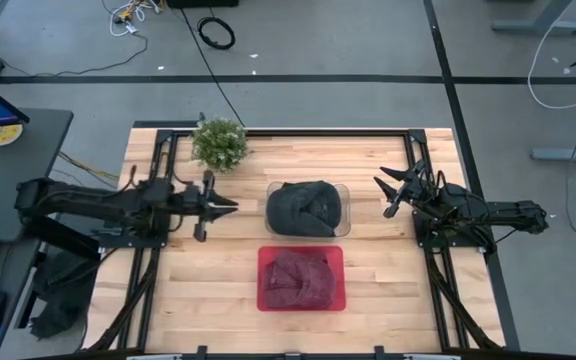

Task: Pick & Place hat
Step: Return to Home Position

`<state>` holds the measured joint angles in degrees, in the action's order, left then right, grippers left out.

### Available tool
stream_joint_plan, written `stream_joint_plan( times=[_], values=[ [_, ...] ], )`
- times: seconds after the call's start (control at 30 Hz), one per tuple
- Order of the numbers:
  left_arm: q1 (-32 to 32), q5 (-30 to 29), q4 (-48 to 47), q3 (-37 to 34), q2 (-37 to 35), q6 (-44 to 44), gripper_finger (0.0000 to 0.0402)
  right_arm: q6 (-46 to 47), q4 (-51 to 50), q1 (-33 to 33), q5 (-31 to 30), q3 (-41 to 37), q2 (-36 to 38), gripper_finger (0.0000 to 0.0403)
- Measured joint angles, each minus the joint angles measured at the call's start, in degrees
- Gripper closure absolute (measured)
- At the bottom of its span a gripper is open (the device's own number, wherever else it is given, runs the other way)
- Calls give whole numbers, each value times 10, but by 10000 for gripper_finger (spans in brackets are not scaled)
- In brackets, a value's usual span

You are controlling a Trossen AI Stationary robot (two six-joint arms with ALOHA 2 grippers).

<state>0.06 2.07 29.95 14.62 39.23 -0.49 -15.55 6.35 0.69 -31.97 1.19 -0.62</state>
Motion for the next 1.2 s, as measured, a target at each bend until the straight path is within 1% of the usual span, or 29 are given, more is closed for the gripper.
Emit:
stream_joint_plan(
  times=[0.17, 0.3, 0.53, 0.67, 0.8, 0.93, 1.2],
  values=[
    [-16, -16, -3, -65, -112, -10, 346, 0, 1, 0, 0, 0, 0, 243],
    [-24, -25, -4, -104, -193, -16, 346, 0, 0, 0, -1, 0, 0, 243],
    [-49, -23, -13, -136, -286, -19, 346, 0, 0, 0, -1, 0, 0, 243],
    [-56, -25, -26, -141, -321, -18, 346, 0, 0, 0, -1, 0, 0, 243],
    [-62, -24, -53, -141, -340, -7, 346, 0, 0, 0, -1, 0, 0, 243],
    [-67, -25, -104, -141, -342, 8, 346, 0, 0, 0, -1, 0, 0, 243],
    [-67, -30, -161, -141, -342, 12, 346, 0, 0, 0, -1, 0, 0, 243]
  ],
)
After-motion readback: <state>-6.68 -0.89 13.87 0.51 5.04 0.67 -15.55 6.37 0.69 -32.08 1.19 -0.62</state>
